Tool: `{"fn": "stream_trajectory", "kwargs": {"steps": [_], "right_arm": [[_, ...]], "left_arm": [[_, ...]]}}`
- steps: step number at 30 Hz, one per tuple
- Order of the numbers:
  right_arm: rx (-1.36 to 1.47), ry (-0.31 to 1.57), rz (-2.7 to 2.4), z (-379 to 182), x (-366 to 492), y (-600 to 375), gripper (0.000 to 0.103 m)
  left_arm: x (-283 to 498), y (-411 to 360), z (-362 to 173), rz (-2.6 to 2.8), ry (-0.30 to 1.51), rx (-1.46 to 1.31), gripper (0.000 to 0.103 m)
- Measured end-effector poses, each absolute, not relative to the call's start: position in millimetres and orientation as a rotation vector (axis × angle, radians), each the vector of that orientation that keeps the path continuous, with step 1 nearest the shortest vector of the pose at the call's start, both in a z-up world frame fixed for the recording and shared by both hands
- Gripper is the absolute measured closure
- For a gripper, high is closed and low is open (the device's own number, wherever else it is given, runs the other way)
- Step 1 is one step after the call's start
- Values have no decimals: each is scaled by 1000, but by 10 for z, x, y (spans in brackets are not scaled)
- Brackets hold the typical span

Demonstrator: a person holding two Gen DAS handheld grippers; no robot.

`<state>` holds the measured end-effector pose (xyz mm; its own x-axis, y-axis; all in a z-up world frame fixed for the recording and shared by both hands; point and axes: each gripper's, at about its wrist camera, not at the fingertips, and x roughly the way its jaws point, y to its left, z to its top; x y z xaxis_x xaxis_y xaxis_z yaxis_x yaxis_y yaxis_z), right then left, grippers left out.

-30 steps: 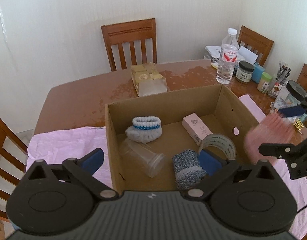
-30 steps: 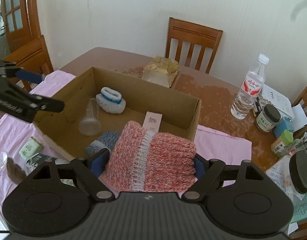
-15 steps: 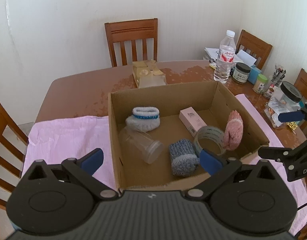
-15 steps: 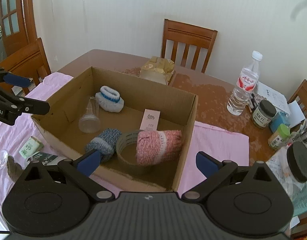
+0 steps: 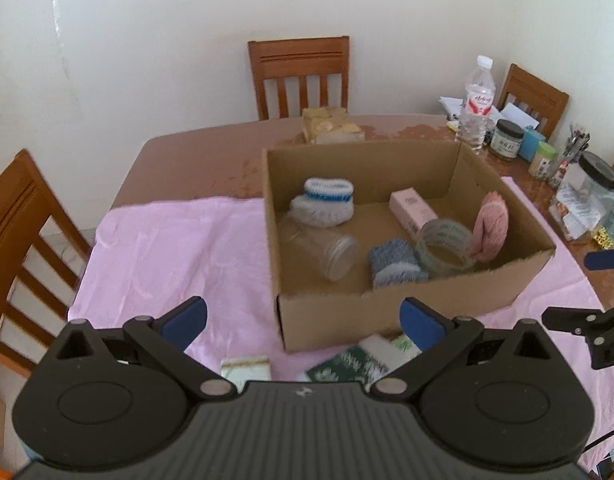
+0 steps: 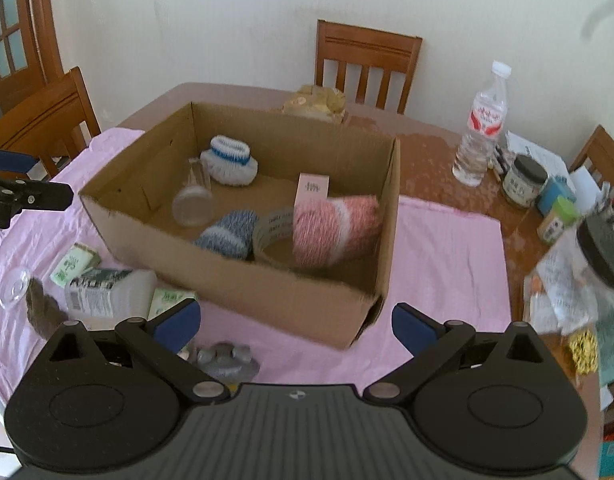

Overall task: Organize objects
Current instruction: 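Move left tool toward brown cookie jar while right tool moves toward grey toy dog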

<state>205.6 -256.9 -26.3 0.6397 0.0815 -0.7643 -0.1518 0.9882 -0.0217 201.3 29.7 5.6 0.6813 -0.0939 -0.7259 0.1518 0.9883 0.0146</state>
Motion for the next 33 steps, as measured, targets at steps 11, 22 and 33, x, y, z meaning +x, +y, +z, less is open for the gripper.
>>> {"fn": "stream_trajectory", "kwargs": {"steps": [11, 22, 33], "right_arm": [[-18, 890, 78, -396, 1725, -2489, 0], [66, 921, 5, -490, 1519, -2472, 0], [54, 927, -6, -463, 1471, -2315, 0]], "left_arm": [[1626, 585, -187, -47, 878, -18, 1], [1440, 906, -360, 22, 912, -83, 1], [1360, 1219, -456, 65, 913, -82, 1]]}}
